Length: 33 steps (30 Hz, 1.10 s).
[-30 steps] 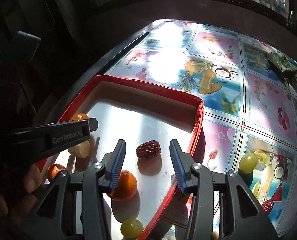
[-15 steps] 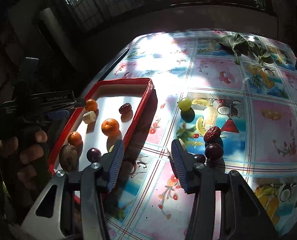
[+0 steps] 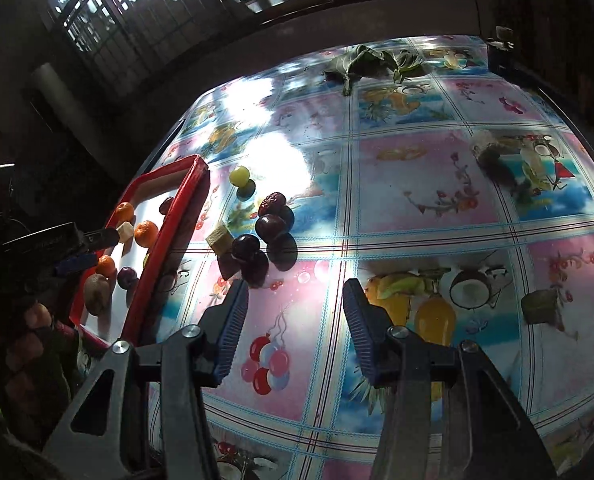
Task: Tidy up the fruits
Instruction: 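Move left tool toward the cream piece while right tool approaches the brown cake cube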
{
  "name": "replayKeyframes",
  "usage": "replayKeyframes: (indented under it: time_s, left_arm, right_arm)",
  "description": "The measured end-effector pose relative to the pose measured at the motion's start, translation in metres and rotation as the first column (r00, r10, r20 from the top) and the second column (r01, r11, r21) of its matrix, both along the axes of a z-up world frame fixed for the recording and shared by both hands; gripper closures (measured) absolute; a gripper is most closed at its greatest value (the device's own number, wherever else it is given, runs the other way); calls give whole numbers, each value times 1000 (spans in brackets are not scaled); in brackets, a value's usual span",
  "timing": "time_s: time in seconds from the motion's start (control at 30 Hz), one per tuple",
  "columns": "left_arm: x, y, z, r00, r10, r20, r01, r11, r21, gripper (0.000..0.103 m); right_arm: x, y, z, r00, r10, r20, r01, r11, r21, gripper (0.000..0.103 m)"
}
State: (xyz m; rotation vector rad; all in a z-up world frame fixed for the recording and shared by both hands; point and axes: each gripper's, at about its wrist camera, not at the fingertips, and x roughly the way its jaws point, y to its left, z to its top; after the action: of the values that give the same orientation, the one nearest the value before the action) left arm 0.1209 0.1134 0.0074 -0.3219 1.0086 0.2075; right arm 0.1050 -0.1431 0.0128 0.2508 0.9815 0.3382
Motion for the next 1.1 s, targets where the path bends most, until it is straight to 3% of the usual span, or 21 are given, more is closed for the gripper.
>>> replayKeyframes:
  time_s: [0.4,1.1]
  left_arm:
    - [-6,-62,-20,993,-104,-52,104,994,9,40]
    - [5,-68,-34,990,-101,-95,101,995,-4,40]
  right_arm:
    - [-10,-49,-11,996,-93,-13,93,996,11,52]
    - [-5,-91,-20,982,-185,-22,186,982,18,52]
